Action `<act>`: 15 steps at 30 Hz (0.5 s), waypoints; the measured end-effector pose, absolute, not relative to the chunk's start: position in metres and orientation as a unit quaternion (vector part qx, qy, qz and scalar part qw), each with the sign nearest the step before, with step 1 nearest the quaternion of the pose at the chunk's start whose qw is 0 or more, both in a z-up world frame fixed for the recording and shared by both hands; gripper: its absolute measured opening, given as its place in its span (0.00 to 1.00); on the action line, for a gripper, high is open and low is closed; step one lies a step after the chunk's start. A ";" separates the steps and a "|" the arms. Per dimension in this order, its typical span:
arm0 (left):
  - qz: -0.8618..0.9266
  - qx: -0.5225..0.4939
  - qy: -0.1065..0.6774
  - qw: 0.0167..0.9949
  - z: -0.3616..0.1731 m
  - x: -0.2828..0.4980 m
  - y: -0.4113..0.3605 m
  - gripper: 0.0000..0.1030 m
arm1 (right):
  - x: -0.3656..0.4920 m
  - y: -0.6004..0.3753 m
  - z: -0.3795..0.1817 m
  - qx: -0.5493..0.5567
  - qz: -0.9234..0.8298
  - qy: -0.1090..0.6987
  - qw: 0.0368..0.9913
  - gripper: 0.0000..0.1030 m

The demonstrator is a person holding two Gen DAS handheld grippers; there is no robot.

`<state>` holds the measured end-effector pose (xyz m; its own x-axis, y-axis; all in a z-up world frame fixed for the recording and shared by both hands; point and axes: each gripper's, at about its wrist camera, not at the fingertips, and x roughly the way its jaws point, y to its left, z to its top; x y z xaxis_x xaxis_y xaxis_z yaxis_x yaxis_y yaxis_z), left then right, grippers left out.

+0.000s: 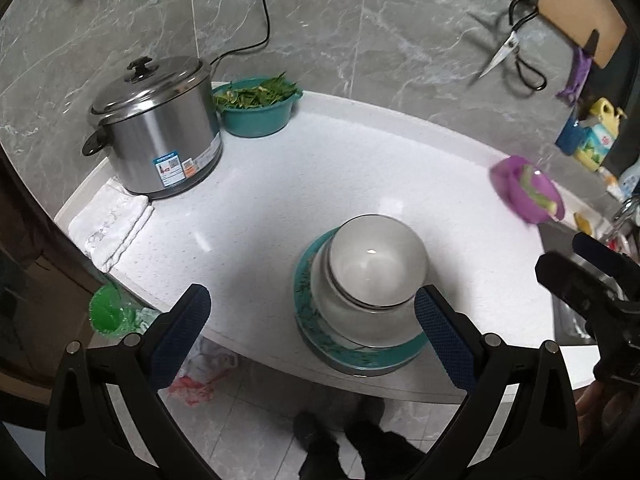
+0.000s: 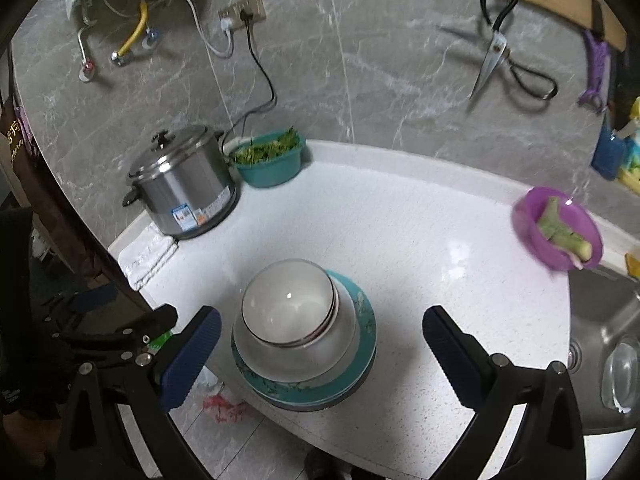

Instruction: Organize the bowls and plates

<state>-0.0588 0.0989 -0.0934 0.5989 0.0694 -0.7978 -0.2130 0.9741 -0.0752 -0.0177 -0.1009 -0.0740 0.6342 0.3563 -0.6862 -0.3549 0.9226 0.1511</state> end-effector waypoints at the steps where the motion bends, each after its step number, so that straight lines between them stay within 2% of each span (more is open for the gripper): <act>1: 0.080 -0.081 0.441 0.890 -0.092 -0.061 0.097 1.00 | -0.021 -0.102 -0.070 0.001 0.193 0.371 0.908 1.00; 15: 0.166 -0.075 0.439 0.880 -0.077 -0.078 0.071 1.00 | -0.034 -0.131 -0.050 0.000 0.208 0.327 0.922 1.00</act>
<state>-0.0784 0.0709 -0.0766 0.5589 0.2263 -0.7977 -0.3577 0.9337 0.0142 -0.0340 -0.1306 -0.0500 0.6991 0.3834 -0.6035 -0.3834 0.9135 0.1362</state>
